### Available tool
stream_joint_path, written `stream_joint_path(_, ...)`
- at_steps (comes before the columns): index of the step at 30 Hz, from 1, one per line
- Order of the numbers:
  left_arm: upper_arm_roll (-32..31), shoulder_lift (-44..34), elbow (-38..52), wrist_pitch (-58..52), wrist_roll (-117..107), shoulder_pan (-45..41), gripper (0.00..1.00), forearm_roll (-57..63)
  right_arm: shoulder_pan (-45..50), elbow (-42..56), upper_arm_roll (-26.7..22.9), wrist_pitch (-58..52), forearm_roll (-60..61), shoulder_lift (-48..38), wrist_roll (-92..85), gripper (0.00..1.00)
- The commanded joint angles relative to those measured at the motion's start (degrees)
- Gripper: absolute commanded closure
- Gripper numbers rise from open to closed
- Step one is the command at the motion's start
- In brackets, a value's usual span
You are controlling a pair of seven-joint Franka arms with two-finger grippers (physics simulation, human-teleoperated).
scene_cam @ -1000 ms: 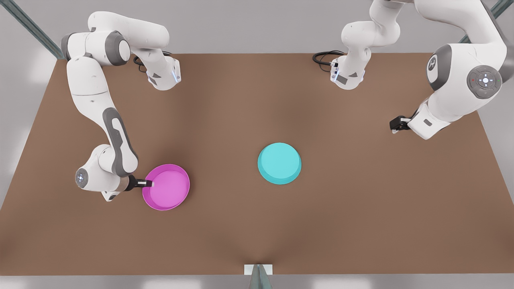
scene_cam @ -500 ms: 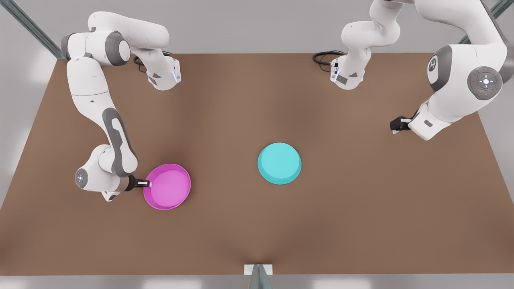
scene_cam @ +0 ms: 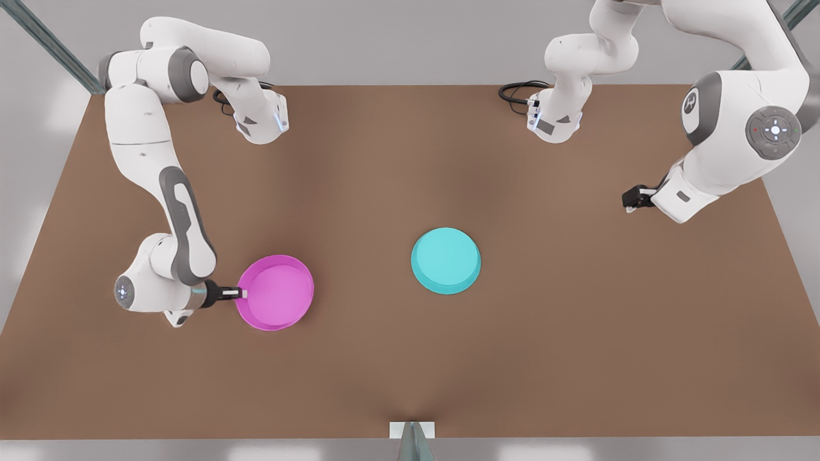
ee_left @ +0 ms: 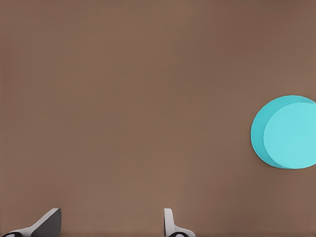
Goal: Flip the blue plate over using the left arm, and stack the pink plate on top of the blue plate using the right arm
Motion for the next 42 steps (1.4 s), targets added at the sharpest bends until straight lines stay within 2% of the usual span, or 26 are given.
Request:
stream_joint_path(1,0.0,0.0,0.0,-0.1,0.0,-0.02,0.0,0.01,-0.04,0.21,0.92,0.01,-0.47,0.0,0.24,0.79)
stream_joint_path(3,0.0,0.0,0.0,-0.19,0.0,-0.02,0.0,0.01,0.14,0.65,3.12,0.1,-0.47,0.0,0.33,0.79)
stream_joint_path(6,0.0,0.0,0.0,-0.28,0.0,-0.02,0.0,0.01,0.66,0.74,9.88,1.51,-1.0,-0.09,0.33,0.79)
stream_joint_path(10,0.0,0.0,0.0,-0.28,0.0,-0.02,0.0,0.01,14.11,0.83,10.06,4.94,-1.09,-1.4,7.09,0.79)
stream_joint_path(15,0.0,0.0,0.0,-0.28,0.0,-0.02,0.0,0.01,28.07,7.68,9.8,4.94,-1.88,-1.67,23.95,0.79)
stream_joint_path(19,0.0,0.0,0.0,-0.28,0.0,0.07,0.0,0.01,34.59,9.18,9.62,8.8,-4.52,-0.53,33.99,0.79)
stream_joint_path(36,0.0,0.08,0.0,-0.72,0.0,0.07,0.0,0.01,36.35,11.99,9.54,12.23,-4.78,6.77,36.72,0.78)
stream_joint_path(37,0.0,0.08,0.0,-0.81,0.0,0.07,0.0,0.01,36.35,11.99,9.54,12.23,-4.78,6.77,36.72,0.62)
stream_joint_path(38,0.0,0.08,0.0,-0.81,0.0,0.07,0.0,0.01,36.43,12.34,9.54,12.23,-4.96,7.03,36.63,0.0)
stream_joint_path(42,0.0,0.08,0.0,-1.07,0.0,0.07,0.0,0.01,36.44,12.43,9.54,12.23,-5.04,7.03,36.54,0.0)
